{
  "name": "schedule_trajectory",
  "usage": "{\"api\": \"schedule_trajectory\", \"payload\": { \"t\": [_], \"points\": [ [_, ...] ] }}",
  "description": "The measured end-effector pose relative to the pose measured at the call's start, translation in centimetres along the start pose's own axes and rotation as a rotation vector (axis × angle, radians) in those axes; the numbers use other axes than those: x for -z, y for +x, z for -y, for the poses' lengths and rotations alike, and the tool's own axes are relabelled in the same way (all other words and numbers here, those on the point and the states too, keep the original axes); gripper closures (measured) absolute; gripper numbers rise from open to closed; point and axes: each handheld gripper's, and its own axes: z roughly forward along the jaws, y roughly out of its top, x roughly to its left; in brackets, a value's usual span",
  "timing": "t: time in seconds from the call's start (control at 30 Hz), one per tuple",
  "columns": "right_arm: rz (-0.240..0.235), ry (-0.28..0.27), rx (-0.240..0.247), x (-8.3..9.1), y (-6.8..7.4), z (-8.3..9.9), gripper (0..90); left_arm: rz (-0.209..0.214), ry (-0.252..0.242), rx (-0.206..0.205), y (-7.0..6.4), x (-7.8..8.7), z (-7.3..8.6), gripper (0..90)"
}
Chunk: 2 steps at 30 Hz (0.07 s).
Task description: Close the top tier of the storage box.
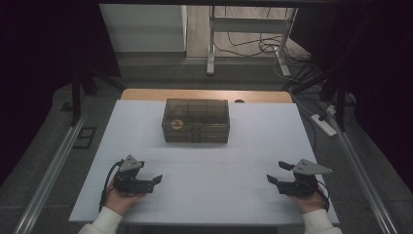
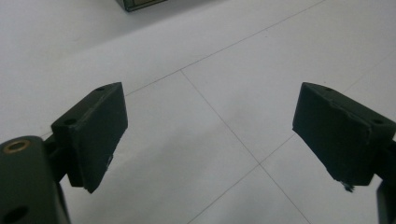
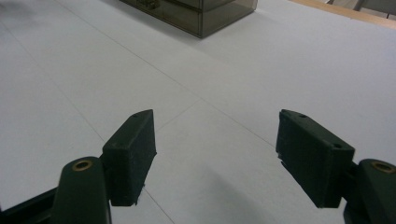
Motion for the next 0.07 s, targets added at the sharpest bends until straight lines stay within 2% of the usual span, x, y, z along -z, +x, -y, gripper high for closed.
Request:
{"api": "schedule_trajectory", "payload": {
  "t": [0.07],
  "points": [
    [0.004,-0.005,0.0,0.03,0.01,0.0,28.4,-0.001,0.001,-0.001,0.0,-0.01,-0.01,10.7]
  ]
}}
